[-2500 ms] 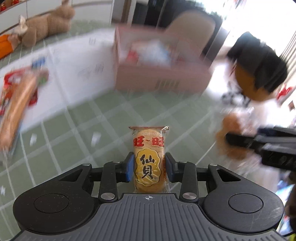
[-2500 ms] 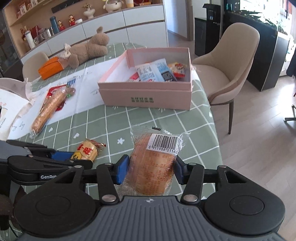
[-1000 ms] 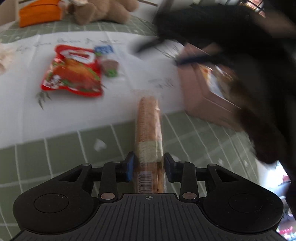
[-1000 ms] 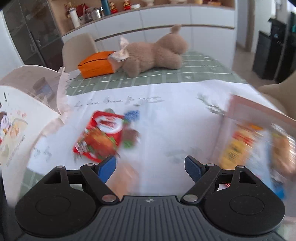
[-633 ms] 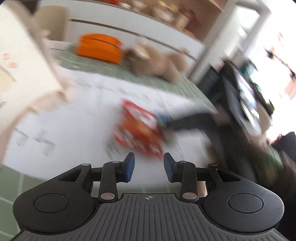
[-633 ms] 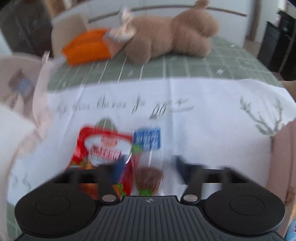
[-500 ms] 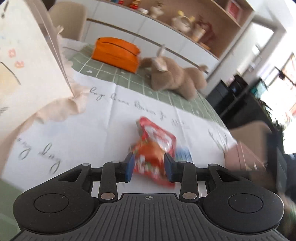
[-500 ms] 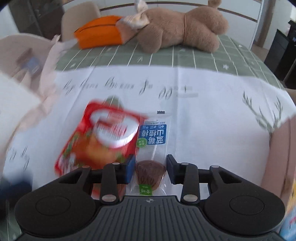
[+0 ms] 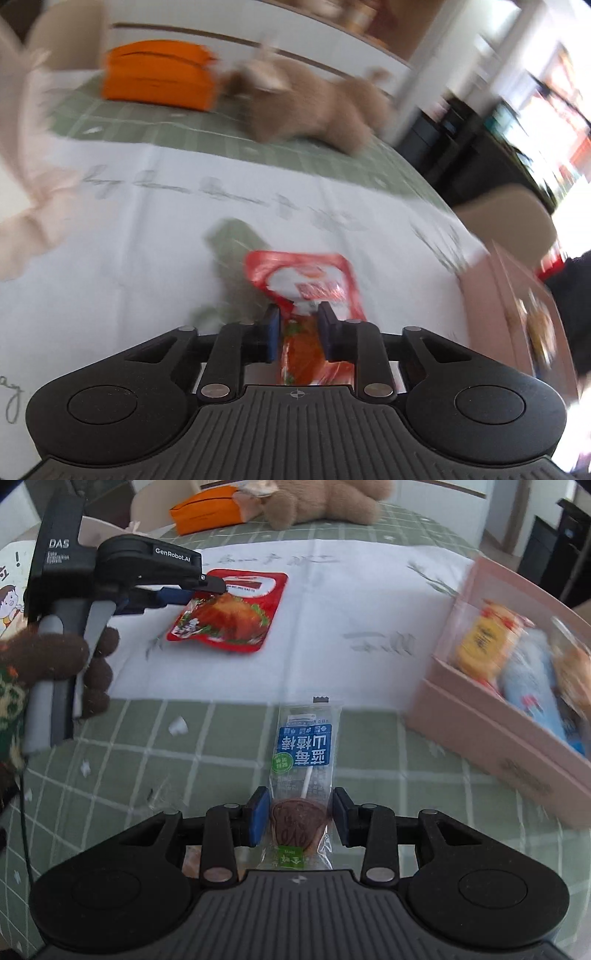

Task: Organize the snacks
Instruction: 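Grasp the red chicken pouch with the right tool while the left tool reaches toward it, then lift the red chicken pouch with the right tool and hold it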

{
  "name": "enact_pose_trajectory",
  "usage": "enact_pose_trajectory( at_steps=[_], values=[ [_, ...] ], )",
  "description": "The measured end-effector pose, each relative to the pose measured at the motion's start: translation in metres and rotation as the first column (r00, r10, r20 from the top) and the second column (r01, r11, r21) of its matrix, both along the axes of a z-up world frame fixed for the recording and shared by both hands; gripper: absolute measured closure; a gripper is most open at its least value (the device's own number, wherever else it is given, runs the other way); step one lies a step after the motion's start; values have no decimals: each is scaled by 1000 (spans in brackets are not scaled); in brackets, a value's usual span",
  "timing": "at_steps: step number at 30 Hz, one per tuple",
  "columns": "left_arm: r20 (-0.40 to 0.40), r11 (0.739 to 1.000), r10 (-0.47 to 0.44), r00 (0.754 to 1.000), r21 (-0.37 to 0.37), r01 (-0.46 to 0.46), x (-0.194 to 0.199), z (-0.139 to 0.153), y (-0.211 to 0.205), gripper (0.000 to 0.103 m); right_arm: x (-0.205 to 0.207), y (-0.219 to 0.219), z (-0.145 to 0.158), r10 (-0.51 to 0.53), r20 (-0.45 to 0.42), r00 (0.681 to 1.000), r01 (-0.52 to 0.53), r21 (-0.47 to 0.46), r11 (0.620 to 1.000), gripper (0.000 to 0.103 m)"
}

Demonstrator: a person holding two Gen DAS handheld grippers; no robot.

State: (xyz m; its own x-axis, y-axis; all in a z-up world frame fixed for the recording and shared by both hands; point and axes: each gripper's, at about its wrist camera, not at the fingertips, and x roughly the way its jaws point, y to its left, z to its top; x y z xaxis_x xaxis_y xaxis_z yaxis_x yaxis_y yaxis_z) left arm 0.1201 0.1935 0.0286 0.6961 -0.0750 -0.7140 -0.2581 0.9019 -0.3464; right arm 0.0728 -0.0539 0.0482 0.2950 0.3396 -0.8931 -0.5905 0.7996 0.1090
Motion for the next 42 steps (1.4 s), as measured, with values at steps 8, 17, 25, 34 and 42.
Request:
enact_pose_trajectory(
  at_steps=[8, 17, 25, 34, 42],
  values=[
    [-64, 997, -61, 996, -57, 57, -58, -6, -40, 81, 2, -6, 31, 12, 103, 995, -20, 80, 997, 32],
    [-108, 1000, -11, 994, -7, 10, -120, 27, -41, 81, 74, 98, 31, 202, 205, 958, -215, 40, 976, 20],
    [-116, 1000, -27, 993, -12, 25, -148, 41, -38, 81, 133, 161, -18, 199, 93, 976, -198, -27, 980, 14],
    [-141, 998, -61, 988, -30, 57, -139, 31, -50, 81, 84, 119, -3, 190, 53, 980, -191, 3, 982, 51],
    [-155, 985, -172, 973, -23, 170, -134, 30, -94, 81, 32, 22, 27, 110, 44, 993, -114, 105, 988, 73]
  ],
)
